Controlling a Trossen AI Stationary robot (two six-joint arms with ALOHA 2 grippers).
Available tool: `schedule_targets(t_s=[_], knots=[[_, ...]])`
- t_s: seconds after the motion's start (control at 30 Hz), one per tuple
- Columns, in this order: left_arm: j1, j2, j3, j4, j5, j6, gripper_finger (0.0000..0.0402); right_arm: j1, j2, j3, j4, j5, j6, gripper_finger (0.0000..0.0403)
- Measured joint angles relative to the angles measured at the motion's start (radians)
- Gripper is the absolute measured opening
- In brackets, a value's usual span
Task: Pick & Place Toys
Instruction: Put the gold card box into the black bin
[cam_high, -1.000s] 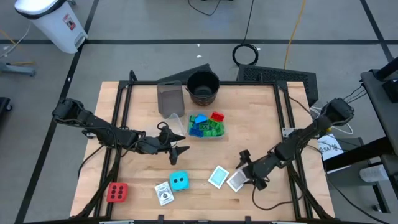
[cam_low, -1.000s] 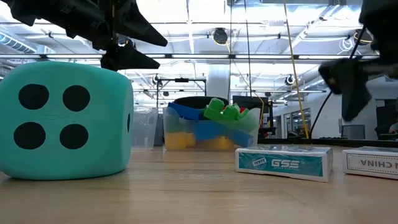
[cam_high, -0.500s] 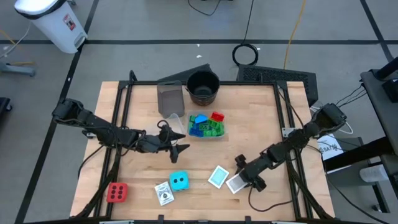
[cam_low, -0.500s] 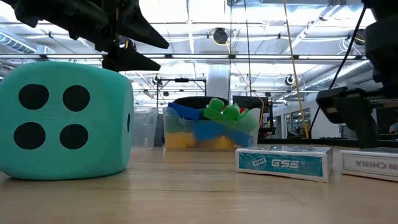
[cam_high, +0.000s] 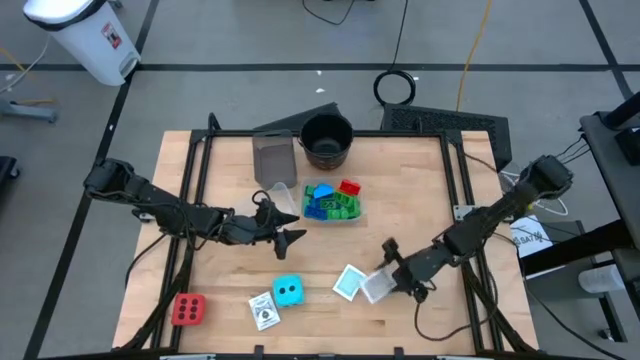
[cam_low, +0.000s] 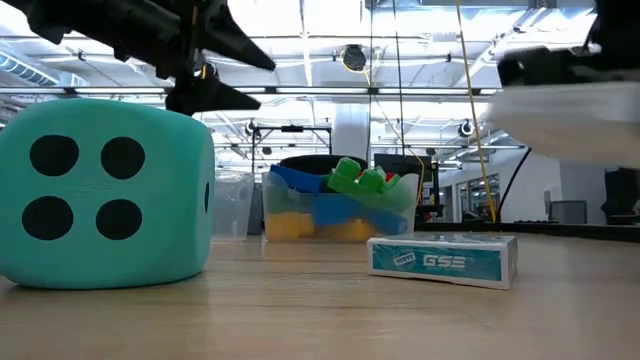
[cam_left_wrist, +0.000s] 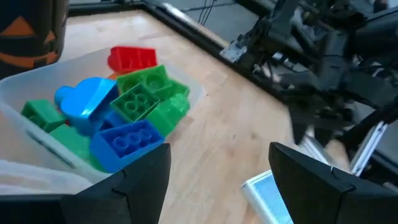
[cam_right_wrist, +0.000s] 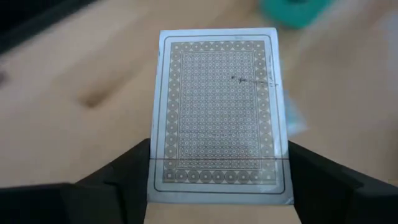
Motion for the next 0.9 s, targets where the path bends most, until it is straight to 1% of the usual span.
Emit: schedule_targets(t_s=[0.1,0.17,0.3,0.33,0.37,0.47,0.63,0.77,0.9], knots=[[0.0,0.0,0.0,0.041,0.0,0.008,0.0274,0.008,-0.08,0.008,-0.02,0.157,-0.06,0.0276],[0.0,0.006,0.0,0.097,0.0,0.029,0.0273,0.009,-0.119,0.01,-0.004,0.292,-0.134,0.0276],[0.0,0.068,0.001,0.253,0.01,0.094,0.0273,-0.009,-0.129,0.01,0.035,0.603,-0.343,0.0276],[0.0,0.092,0.008,0.285,0.009,0.119,0.0274,-0.018,-0.126,0.009,0.065,0.661,-0.396,0.0277],[0.0,0.118,0.02,0.31,0.009,0.143,0.0274,-0.031,-0.12,0.01,0.106,0.695,-0.447,0.0276],[0.008,0.189,0.083,0.322,0.007,0.2,0.0274,-0.073,-0.099,0.01,0.211,0.741,-0.56,0.0277],[0.03,0.289,0.22,0.319,0.009,0.313,0.0273,-0.144,-0.061,0.01,0.363,0.739,-0.706,0.0277],[0.047,0.336,0.307,0.314,0.011,0.381,0.0273,-0.185,-0.035,0.01,0.457,0.739,-0.794,0.0276],[0.069,0.352,0.363,0.252,0.01,0.393,0.0273,-0.203,-0.015,0.01,0.524,0.736,-0.833,0.0276]])
